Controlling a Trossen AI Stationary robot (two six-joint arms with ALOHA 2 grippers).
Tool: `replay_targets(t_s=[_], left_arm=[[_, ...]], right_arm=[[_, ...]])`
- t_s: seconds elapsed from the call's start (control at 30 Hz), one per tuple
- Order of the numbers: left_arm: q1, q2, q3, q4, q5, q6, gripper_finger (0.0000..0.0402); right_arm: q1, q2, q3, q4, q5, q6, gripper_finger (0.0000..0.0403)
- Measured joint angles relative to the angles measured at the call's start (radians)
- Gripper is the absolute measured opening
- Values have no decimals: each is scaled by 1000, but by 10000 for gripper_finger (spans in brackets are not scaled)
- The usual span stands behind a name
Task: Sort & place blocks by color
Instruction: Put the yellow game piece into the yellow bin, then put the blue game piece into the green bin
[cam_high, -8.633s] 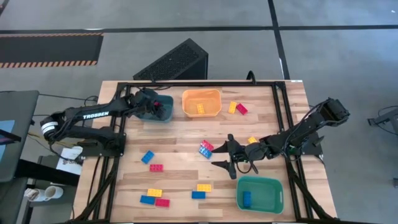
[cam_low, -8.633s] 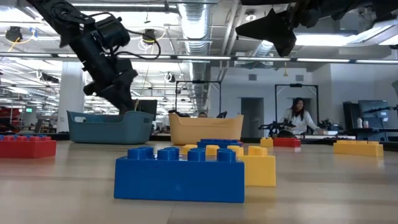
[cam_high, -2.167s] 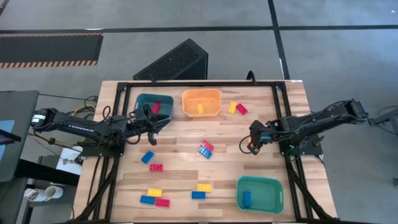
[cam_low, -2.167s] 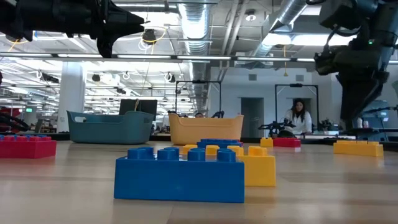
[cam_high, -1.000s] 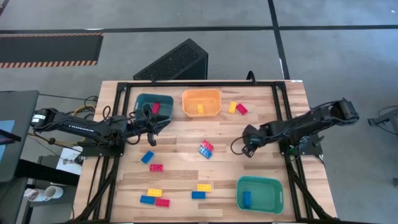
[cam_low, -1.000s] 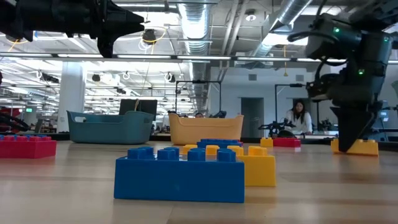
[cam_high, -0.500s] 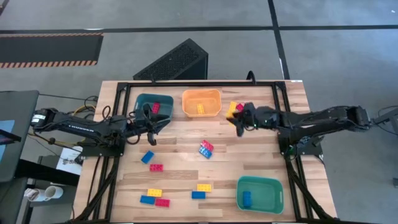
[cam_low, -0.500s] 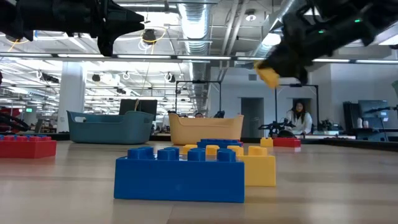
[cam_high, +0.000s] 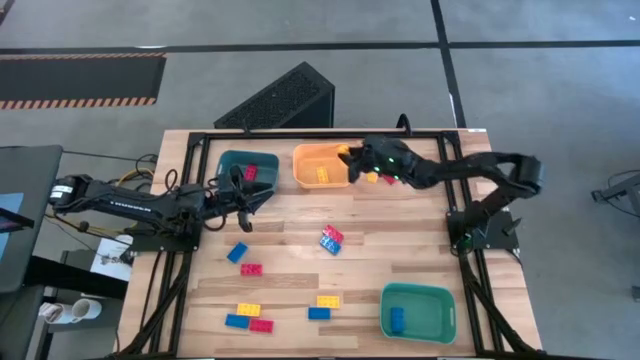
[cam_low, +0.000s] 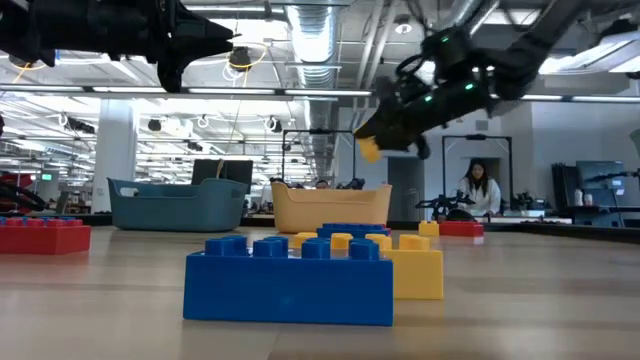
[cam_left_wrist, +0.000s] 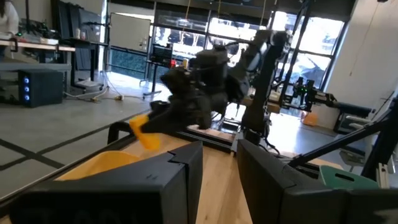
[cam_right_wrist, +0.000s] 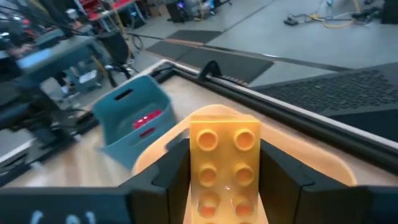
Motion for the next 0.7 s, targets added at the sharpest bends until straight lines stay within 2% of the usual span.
replay_targets(t_s=[0.17, 0.37, 0.53, 0.7], left_arm=[[0, 0, 0, -28, 2, 0, 87], [0, 0, 0, -80, 2, 0, 87], [0, 0, 0, -91, 2, 0, 86], [0, 0, 0, -91, 2, 0, 87]], right_arm=[[-33, 98, 101, -4, -101, 0, 203], [-38, 120, 162, -77, -159, -1, 224], [-35, 67, 174, -192, -168, -21, 253], [-7, -58, 170, -366, -218, -65, 255]])
